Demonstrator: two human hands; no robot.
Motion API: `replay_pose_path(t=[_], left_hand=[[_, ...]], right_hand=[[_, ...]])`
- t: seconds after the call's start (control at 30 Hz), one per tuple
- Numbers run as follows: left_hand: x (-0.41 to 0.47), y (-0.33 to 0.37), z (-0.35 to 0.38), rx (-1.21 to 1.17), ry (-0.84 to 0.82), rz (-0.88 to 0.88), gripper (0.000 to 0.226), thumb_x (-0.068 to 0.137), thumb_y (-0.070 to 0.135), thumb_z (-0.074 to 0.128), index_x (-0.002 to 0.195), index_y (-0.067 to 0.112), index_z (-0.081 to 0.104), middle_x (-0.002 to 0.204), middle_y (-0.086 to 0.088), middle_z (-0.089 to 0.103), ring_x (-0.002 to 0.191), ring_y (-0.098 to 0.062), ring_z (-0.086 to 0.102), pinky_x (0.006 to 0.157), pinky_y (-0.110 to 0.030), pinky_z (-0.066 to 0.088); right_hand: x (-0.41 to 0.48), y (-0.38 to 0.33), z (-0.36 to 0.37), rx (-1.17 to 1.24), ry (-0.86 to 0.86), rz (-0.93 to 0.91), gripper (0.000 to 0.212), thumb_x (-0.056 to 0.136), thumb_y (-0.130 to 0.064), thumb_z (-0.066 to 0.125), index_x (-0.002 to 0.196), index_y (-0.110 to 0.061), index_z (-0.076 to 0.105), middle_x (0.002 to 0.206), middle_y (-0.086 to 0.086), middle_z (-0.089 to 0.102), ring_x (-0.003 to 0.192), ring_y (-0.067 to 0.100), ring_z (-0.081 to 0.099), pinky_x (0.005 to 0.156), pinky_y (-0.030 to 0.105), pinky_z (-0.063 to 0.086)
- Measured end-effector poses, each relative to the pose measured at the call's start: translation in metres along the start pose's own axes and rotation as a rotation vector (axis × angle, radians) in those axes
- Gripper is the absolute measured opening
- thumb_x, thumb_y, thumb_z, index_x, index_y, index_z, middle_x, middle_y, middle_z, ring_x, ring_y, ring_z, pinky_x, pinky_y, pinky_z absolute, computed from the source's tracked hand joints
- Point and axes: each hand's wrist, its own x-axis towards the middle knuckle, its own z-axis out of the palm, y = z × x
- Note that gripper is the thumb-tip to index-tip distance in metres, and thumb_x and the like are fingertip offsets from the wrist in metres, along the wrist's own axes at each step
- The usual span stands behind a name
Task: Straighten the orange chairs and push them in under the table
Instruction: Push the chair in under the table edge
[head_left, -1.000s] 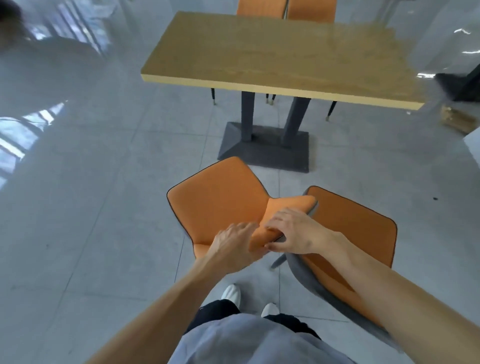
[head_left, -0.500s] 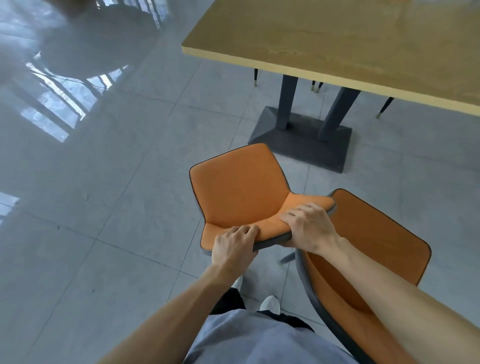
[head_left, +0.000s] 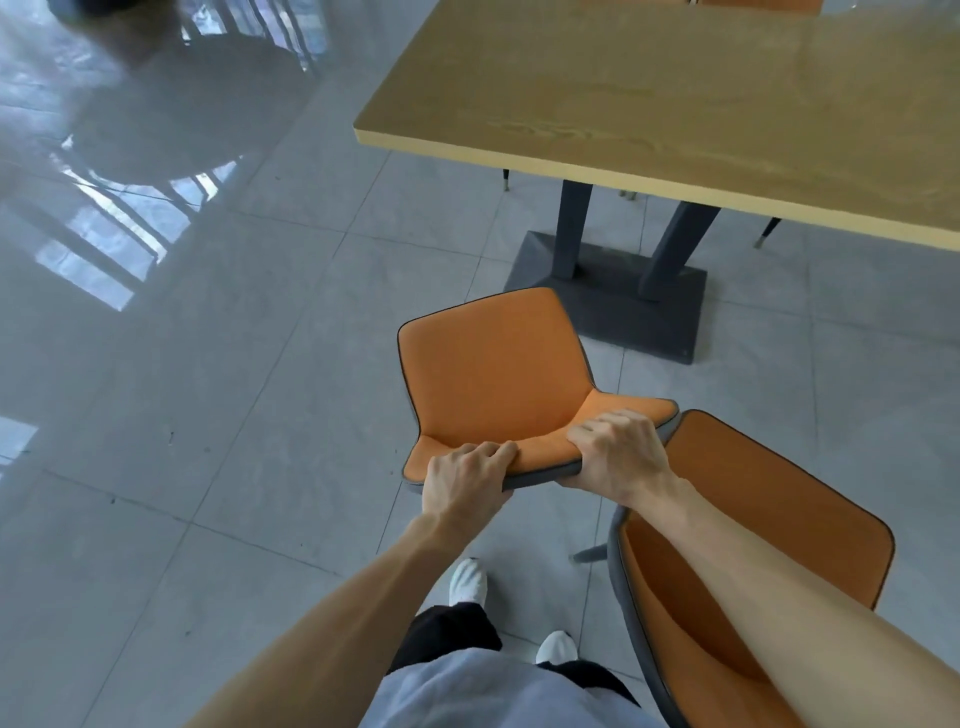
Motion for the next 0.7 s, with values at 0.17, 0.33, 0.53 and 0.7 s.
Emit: replay_pose_path(t=[0.17,0.33,0.53,0.7], left_hand=[[0.042,-0.022,0.000,0.012,0.007,0.039,0.038,0.057,0.030,0.086,0.088,0.022,0.066,0.067,0.005,0.069,0.054,-0.019,0.064,0.040,-0.027,0.048],[0.083,-0.037,0.000,0.028,0.023,0.060,0.037,0.054,0.027,0.085,0.085,0.022,0.066,0.063,0.005,0.067,0.051,-0.019,0.062,0.038,-0.025,0.043],[0.127,-0.060,-0.003,0.035,0.064,0.064,0.035,0.051,0.024,0.085,0.079,0.020,0.065,0.057,0.004,0.063,0.046,-0.020,0.059,0.037,-0.024,0.038],[0.155,-0.077,-0.005,0.039,0.076,0.057,0.031,0.056,0.019,0.082,0.082,0.019,0.064,0.060,0.003,0.065,0.049,-0.022,0.060,0.038,-0.025,0.036]], right_hand=[[0.035,0.017,0.004,0.010,0.046,0.026,0.040,0.066,-0.053,0.070,0.059,-0.015,0.063,0.055,0.002,0.067,0.047,0.019,0.061,0.053,0.025,0.049],[0.068,0.038,0.009,0.011,0.058,0.062,0.041,0.070,-0.056,0.061,0.063,-0.016,0.065,0.059,0.002,0.069,0.051,0.020,0.063,0.054,0.028,0.053],[0.111,0.052,0.011,0.046,0.104,0.104,0.050,0.074,-0.060,0.046,0.054,-0.016,0.059,0.051,0.002,0.064,0.046,0.021,0.058,0.047,0.028,0.048],[0.141,0.063,0.017,0.060,0.095,0.114,0.050,0.073,-0.060,0.048,0.054,-0.015,0.057,0.050,0.003,0.062,0.047,0.023,0.058,0.047,0.030,0.049]])
